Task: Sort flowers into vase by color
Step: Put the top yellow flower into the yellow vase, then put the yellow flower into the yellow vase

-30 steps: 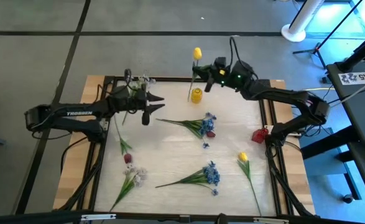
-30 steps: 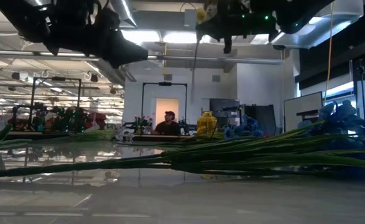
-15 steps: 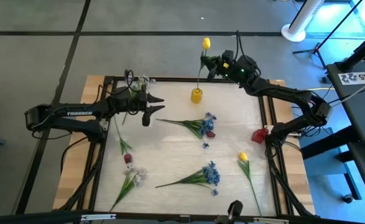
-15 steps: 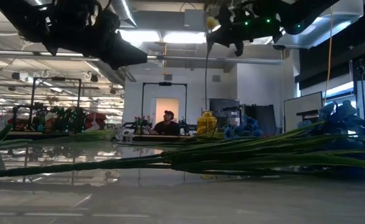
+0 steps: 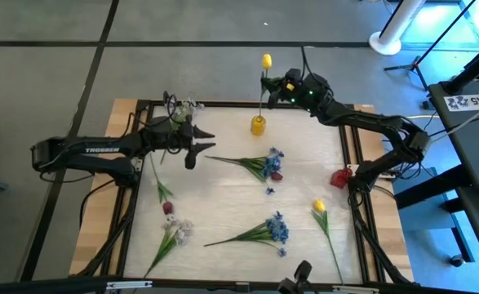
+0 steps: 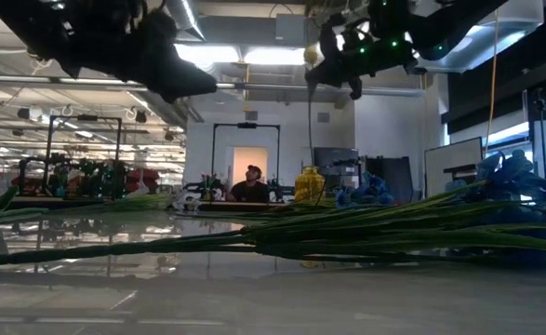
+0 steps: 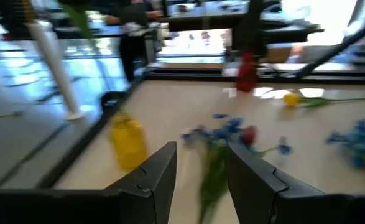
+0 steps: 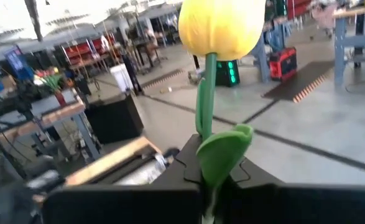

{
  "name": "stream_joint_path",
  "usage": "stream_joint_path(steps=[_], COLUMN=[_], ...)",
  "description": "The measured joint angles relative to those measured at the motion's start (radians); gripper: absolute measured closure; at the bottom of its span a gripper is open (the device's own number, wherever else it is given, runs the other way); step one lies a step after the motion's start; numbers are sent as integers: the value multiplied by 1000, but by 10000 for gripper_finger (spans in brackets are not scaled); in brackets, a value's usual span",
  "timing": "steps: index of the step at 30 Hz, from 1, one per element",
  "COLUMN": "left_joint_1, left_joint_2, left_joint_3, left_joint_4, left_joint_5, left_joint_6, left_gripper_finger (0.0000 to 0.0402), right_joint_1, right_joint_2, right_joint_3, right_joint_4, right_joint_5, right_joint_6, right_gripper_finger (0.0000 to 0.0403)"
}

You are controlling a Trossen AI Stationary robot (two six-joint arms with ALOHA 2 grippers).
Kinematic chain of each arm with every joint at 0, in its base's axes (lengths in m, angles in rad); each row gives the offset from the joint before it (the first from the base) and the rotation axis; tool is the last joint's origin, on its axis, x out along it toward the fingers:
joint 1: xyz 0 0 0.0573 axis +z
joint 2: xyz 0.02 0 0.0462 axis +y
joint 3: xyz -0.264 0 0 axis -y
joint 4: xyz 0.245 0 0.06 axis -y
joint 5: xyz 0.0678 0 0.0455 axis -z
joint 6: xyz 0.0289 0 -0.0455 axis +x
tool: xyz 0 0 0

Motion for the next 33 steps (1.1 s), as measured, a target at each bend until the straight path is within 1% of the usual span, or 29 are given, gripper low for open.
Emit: stream_joint_path(steps=[2, 4, 7, 10, 14, 17, 19, 21, 24, 26, 30, 33], left_joint_1=[-38, -69, -110, -149, -208, -253, -286, -315, -351, -383, -466, -528], left_joint_2=[-39, -81, -125, -154, -190, -220, -235, -246, -253, -253, -245, -240], left_joint_3=[15, 39, 74, 81, 81, 81, 81, 81, 81, 81, 82, 82], left_joint_4=[-63, -145, -261, -318, -391, -410, -408, -408, -406, -404, -390, -353], left_joint_5=[-88, -171, -219, -249, -321, -338, -338, -343, -364, -364, -368, -392], left_joint_6=[13, 19, -18, -67, -124, -154, -155, -154, -155, -157, -155, -161], left_gripper_finger=[270, 270, 270, 270, 270, 270, 270, 270, 270, 270, 270, 270], right_joint_1=[0, 0, 0, 0, 0, 0, 0, 1, 2, 22, 104, 186], right_joint_2=[3, 3, 3, 3, 3, 2, 0, -5, -27, -48, -104, -134], right_joint_3=[0, 0, 0, 11, 105, 186, 225, 253, 266, 266, 267, 267], right_joint_4=[-32, -50, -90, -143, -405, -618, -743, -830, -935, -978, -1014, -1044], right_joint_5=[0, 0, 1, 2, 2, 3, 14, 49, 98, 145, 286, 346], right_joint_6=[-6, -36, -74, -132, -197, -246, -265, -268, -270, -263, -269, -255], right_gripper_finger=[395, 384, 347, 297, 222, 171, 144, 123, 106, 104, 113, 119])
